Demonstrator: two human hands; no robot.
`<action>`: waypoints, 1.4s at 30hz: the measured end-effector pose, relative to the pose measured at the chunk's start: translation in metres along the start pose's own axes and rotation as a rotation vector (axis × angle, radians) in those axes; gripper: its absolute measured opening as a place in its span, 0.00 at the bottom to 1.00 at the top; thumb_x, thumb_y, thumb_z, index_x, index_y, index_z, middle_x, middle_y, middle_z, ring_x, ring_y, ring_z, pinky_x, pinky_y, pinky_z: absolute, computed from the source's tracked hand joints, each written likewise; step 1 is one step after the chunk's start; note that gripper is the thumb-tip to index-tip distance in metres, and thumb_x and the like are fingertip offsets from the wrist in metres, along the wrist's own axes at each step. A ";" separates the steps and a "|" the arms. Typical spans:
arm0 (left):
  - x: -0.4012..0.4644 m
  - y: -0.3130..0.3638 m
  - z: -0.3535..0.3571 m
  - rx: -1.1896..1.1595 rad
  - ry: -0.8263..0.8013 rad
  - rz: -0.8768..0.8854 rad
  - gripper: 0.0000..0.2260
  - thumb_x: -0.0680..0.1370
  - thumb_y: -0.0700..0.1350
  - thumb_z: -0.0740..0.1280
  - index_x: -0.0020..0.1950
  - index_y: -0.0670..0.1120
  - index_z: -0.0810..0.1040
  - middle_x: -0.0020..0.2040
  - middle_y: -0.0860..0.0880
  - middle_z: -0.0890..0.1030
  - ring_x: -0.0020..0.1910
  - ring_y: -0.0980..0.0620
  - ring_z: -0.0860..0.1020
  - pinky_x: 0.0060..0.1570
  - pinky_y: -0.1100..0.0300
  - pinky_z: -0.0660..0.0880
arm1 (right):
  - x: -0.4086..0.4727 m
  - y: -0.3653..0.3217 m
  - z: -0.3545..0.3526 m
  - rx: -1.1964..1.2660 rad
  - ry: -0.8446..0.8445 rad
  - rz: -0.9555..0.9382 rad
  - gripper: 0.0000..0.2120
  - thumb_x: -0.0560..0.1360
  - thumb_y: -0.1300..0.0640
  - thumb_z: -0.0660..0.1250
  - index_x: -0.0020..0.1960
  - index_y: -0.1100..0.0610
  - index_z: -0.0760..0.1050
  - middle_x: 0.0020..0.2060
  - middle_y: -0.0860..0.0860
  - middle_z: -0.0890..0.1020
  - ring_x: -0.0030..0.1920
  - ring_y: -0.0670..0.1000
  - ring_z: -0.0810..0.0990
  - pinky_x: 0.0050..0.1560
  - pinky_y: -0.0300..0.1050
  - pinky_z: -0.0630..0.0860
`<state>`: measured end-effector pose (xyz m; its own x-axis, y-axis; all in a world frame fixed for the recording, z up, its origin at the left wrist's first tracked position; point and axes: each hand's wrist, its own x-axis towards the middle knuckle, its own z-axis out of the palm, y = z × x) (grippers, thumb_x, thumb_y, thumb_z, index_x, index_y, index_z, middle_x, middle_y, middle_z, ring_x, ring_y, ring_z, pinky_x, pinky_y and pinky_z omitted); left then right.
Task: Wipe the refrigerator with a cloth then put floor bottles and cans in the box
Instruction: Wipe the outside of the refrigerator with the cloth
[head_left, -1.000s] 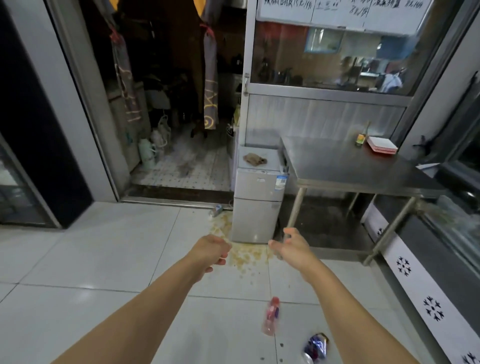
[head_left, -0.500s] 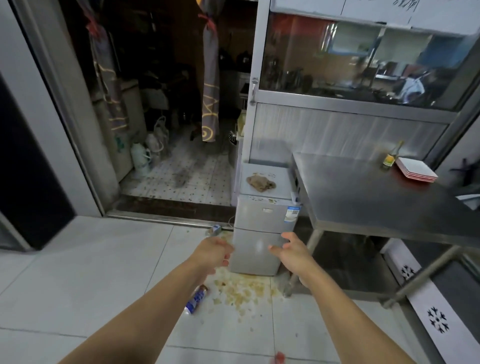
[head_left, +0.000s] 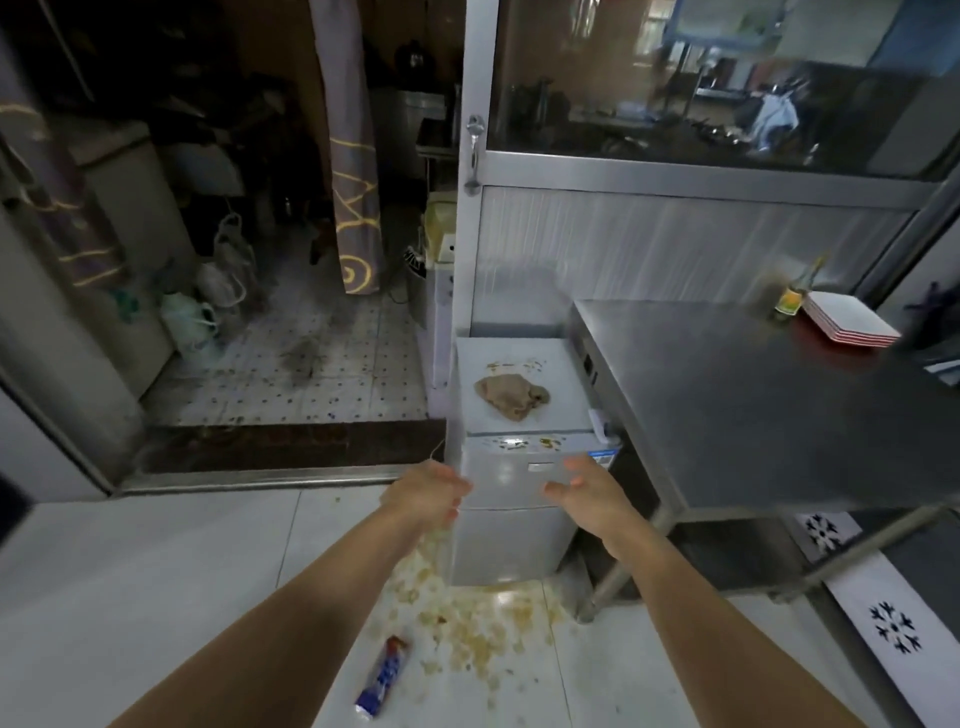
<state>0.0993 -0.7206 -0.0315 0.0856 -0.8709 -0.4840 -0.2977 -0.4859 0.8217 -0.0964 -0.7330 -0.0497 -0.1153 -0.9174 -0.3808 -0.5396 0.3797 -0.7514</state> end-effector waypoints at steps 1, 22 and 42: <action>0.017 0.005 0.002 0.006 -0.008 -0.002 0.05 0.76 0.44 0.65 0.40 0.48 0.74 0.39 0.49 0.77 0.37 0.55 0.76 0.29 0.65 0.68 | 0.017 -0.001 0.000 -0.003 0.010 0.009 0.24 0.75 0.52 0.67 0.68 0.56 0.66 0.61 0.54 0.72 0.58 0.53 0.72 0.54 0.43 0.69; 0.344 0.045 0.051 0.084 -0.010 -0.162 0.14 0.74 0.41 0.69 0.58 0.39 0.74 0.54 0.37 0.77 0.53 0.39 0.78 0.57 0.46 0.75 | 0.368 0.008 0.050 -0.018 0.072 0.234 0.12 0.75 0.53 0.67 0.40 0.62 0.78 0.41 0.59 0.81 0.46 0.57 0.79 0.43 0.42 0.70; 0.327 0.077 -0.032 0.166 -0.226 0.009 0.15 0.75 0.40 0.68 0.60 0.39 0.75 0.59 0.38 0.77 0.58 0.40 0.77 0.60 0.49 0.74 | 0.315 -0.098 0.029 0.035 0.468 0.072 0.15 0.81 0.56 0.56 0.57 0.67 0.71 0.51 0.62 0.78 0.52 0.57 0.76 0.46 0.42 0.68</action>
<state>0.1351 -1.0455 -0.1168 -0.1267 -0.8273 -0.5473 -0.4506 -0.4435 0.7748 -0.0555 -1.0557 -0.1120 -0.5186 -0.8409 -0.1548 -0.4895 0.4404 -0.7526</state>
